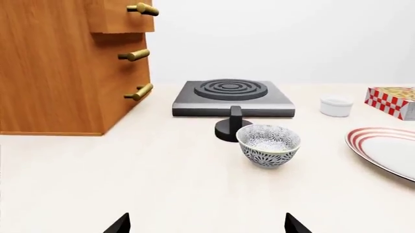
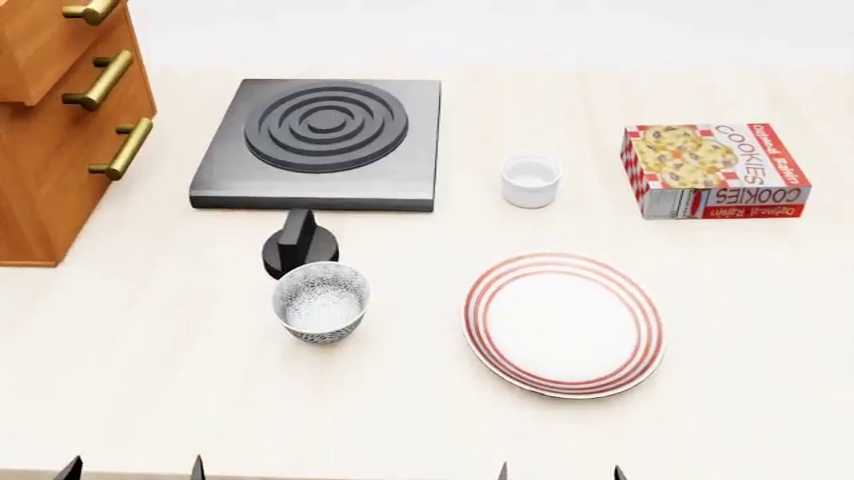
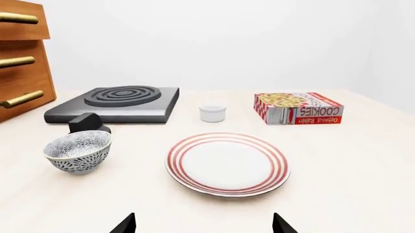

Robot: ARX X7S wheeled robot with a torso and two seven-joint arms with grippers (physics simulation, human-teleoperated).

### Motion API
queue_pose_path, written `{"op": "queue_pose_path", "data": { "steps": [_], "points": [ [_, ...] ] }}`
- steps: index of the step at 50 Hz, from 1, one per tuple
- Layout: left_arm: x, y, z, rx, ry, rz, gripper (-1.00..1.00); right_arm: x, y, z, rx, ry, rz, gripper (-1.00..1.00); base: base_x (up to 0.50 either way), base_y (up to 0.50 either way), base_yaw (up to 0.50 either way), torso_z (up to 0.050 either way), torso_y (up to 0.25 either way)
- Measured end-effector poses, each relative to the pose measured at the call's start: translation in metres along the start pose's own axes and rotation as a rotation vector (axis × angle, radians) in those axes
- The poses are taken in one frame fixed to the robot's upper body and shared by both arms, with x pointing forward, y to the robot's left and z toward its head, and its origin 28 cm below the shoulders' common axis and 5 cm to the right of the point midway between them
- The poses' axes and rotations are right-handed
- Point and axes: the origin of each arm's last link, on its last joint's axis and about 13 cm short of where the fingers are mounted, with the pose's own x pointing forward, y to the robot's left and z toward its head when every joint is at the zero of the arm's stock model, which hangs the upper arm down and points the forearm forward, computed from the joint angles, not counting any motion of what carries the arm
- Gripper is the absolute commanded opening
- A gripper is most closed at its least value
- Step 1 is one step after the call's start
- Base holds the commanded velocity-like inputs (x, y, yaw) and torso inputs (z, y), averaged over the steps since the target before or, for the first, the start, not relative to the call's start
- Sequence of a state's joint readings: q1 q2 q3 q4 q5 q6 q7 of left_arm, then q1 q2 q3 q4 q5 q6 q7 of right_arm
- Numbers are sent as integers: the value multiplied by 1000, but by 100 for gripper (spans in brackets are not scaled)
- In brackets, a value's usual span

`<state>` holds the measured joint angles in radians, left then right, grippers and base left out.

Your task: Pick the akita bowl on the wooden cabinet and place it on the plate.

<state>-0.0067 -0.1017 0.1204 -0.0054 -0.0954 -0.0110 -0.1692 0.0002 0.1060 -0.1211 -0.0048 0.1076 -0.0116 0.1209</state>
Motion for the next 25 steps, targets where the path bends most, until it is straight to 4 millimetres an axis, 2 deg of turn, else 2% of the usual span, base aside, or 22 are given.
{"op": "queue_pose_path", "data": {
  "steps": [6,25],
  "points": [
    [0,0,0,2,-4,0,100,0,0,0,-6,-1,-2,100,0,77,0,0,0],
    [0,-1,0,7,-8,1,100,0,0,1,-12,-6,-10,100,0,394,0,0,0]
  ]
}}
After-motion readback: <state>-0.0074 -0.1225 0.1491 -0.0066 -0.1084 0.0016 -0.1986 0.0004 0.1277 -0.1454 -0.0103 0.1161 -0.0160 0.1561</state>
